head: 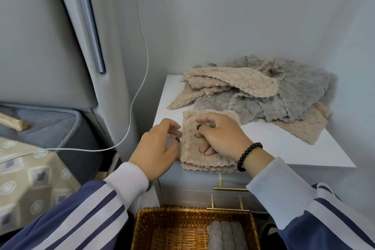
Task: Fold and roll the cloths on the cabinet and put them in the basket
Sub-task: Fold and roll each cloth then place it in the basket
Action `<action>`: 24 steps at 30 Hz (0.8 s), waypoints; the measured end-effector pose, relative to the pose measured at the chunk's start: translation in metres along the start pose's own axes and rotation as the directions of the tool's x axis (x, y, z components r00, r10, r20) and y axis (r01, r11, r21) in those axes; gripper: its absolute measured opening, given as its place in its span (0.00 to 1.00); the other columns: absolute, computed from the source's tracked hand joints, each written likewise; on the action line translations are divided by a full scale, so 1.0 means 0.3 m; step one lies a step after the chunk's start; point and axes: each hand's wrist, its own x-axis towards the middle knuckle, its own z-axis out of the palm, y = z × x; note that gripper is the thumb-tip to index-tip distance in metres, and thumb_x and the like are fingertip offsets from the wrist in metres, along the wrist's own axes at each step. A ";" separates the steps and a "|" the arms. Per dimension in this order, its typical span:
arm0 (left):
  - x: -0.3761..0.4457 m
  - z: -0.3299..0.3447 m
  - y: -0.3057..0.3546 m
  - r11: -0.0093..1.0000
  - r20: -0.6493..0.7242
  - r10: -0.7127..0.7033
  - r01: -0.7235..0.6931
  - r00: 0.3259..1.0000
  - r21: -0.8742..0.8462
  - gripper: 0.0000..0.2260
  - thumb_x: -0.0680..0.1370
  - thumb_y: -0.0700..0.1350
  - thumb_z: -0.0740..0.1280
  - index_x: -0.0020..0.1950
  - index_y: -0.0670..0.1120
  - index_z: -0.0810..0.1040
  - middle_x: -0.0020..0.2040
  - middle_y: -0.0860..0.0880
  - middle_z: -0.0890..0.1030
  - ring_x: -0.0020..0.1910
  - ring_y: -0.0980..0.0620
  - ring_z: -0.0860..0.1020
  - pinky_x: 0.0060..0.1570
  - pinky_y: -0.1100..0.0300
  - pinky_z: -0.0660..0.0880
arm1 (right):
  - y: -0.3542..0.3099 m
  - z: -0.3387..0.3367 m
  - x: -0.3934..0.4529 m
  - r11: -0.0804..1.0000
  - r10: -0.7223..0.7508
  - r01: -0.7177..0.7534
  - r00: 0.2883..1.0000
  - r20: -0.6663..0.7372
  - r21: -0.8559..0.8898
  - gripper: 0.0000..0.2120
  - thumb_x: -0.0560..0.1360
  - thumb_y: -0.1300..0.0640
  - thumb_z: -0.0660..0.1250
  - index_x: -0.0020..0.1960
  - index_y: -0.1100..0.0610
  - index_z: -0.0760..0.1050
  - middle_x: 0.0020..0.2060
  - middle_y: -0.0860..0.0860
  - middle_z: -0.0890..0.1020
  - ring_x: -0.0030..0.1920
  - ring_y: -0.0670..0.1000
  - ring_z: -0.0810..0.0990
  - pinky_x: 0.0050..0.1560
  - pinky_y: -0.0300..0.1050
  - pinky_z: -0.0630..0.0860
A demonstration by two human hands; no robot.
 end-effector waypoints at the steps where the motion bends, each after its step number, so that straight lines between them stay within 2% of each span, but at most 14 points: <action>1: 0.002 -0.002 0.003 1.000 -0.023 0.000 0.000 1.000 -0.004 0.10 0.78 0.42 0.60 0.56 0.54 0.70 0.54 0.59 0.78 0.47 0.60 0.75 0.53 0.63 0.70 | 0.002 -0.004 -0.001 0.999 -0.029 0.029 0.999 -0.017 0.017 0.14 0.78 0.63 0.58 0.61 0.53 0.74 0.48 0.52 0.82 0.32 0.49 0.83 0.32 0.43 0.81; 3: 0.006 -0.001 0.015 1.000 -0.066 0.009 -0.009 0.998 0.002 0.10 0.79 0.42 0.59 0.58 0.53 0.72 0.57 0.56 0.77 0.58 0.57 0.73 0.58 0.63 0.68 | 0.010 -0.022 -0.005 0.990 -0.143 0.143 0.983 -0.118 -0.014 0.15 0.77 0.67 0.60 0.56 0.52 0.77 0.47 0.49 0.82 0.36 0.46 0.83 0.38 0.42 0.82; 5: 0.011 0.001 0.034 0.999 -0.087 0.040 -0.038 0.995 0.032 0.11 0.80 0.44 0.59 0.61 0.51 0.72 0.60 0.55 0.75 0.61 0.56 0.72 0.59 0.64 0.65 | 0.024 -0.054 -0.007 0.943 -0.312 0.266 0.913 -0.263 -0.198 0.15 0.75 0.68 0.61 0.53 0.51 0.78 0.46 0.45 0.82 0.42 0.41 0.81 0.44 0.32 0.78; 6: 0.014 0.004 0.046 0.997 -0.087 0.064 -0.060 0.994 0.047 0.12 0.80 0.44 0.59 0.63 0.51 0.72 0.61 0.55 0.75 0.61 0.56 0.71 0.59 0.65 0.65 | 0.035 -0.073 -0.006 0.910 -0.377 0.286 0.874 -0.306 -0.301 0.14 0.75 0.68 0.62 0.53 0.52 0.78 0.46 0.45 0.81 0.45 0.40 0.79 0.46 0.29 0.75; 8: 0.023 0.013 0.068 0.989 -0.060 0.128 -0.123 0.990 0.078 0.14 0.80 0.45 0.58 0.66 0.51 0.71 0.63 0.55 0.74 0.63 0.57 0.70 0.61 0.67 0.63 | 0.070 -0.102 -0.001 0.842 -0.434 0.266 0.851 -0.297 -0.469 0.12 0.76 0.66 0.62 0.55 0.55 0.78 0.51 0.47 0.79 0.51 0.44 0.76 0.53 0.33 0.73; 10: 0.038 0.024 0.083 0.975 -0.005 0.189 -0.187 0.982 0.120 0.17 0.81 0.46 0.57 0.70 0.50 0.68 0.67 0.54 0.72 0.66 0.56 0.69 0.64 0.68 0.61 | 0.118 -0.105 0.009 0.795 -0.393 0.219 0.896 -0.207 -0.565 0.12 0.78 0.63 0.60 0.60 0.57 0.76 0.57 0.50 0.77 0.59 0.47 0.73 0.60 0.38 0.70; 12: 0.055 0.044 0.091 0.961 0.070 0.209 -0.218 0.975 0.169 0.20 0.81 0.45 0.56 0.74 0.48 0.64 0.72 0.51 0.68 0.71 0.55 0.64 0.67 0.69 0.55 | 0.159 -0.080 0.016 0.763 -0.388 0.240 0.912 -0.129 -0.600 0.15 0.79 0.62 0.58 0.64 0.60 0.74 0.63 0.52 0.75 0.66 0.51 0.70 0.66 0.40 0.64; 15: 0.078 0.081 0.091 0.945 0.210 0.150 -0.202 0.966 0.256 0.24 0.83 0.47 0.52 0.78 0.46 0.52 0.78 0.49 0.55 0.77 0.54 0.52 0.72 0.65 0.46 | 0.193 -0.048 0.024 0.726 -0.374 0.241 0.924 -0.076 -0.644 0.21 0.81 0.58 0.53 0.73 0.60 0.64 0.73 0.54 0.66 0.75 0.53 0.57 0.75 0.46 0.54; 17: 0.088 0.099 0.082 0.914 0.303 0.055 -0.170 0.951 0.368 0.25 0.83 0.49 0.48 0.78 0.46 0.45 0.79 0.50 0.46 0.77 0.54 0.44 0.75 0.57 0.42 | 0.207 -0.049 0.025 0.690 -0.286 0.177 0.958 -0.039 -0.702 0.25 0.82 0.53 0.48 0.78 0.57 0.52 0.77 0.51 0.55 0.77 0.51 0.48 0.76 0.52 0.50; 19: 0.096 0.100 0.078 0.872 0.356 -0.011 -0.165 0.935 0.461 0.25 0.83 0.51 0.45 0.78 0.47 0.41 0.79 0.51 0.42 0.77 0.54 0.40 0.75 0.51 0.40 | 0.215 -0.058 0.022 0.669 -0.207 0.118 0.978 -0.032 -0.734 0.27 0.82 0.50 0.45 0.78 0.56 0.46 0.78 0.50 0.49 0.77 0.49 0.43 0.76 0.55 0.47; 22: 0.100 0.093 0.084 0.856 0.385 -0.049 -0.160 0.922 0.492 0.25 0.83 0.52 0.44 0.78 0.48 0.39 0.78 0.52 0.40 0.77 0.54 0.39 0.75 0.47 0.40 | 0.211 -0.071 0.020 0.667 -0.152 0.084 0.988 -0.025 -0.740 0.28 0.82 0.47 0.45 0.78 0.56 0.44 0.78 0.49 0.45 0.77 0.51 0.40 0.76 0.56 0.44; 24: 0.101 0.090 0.082 0.857 0.386 -0.052 -0.157 0.921 0.491 0.25 0.83 0.52 0.44 0.78 0.49 0.40 0.78 0.53 0.41 0.77 0.53 0.41 0.75 0.47 0.40 | 0.203 -0.084 0.017 0.674 -0.156 0.099 0.988 -0.011 -0.733 0.28 0.82 0.46 0.47 0.78 0.55 0.46 0.78 0.49 0.47 0.77 0.51 0.42 0.76 0.55 0.46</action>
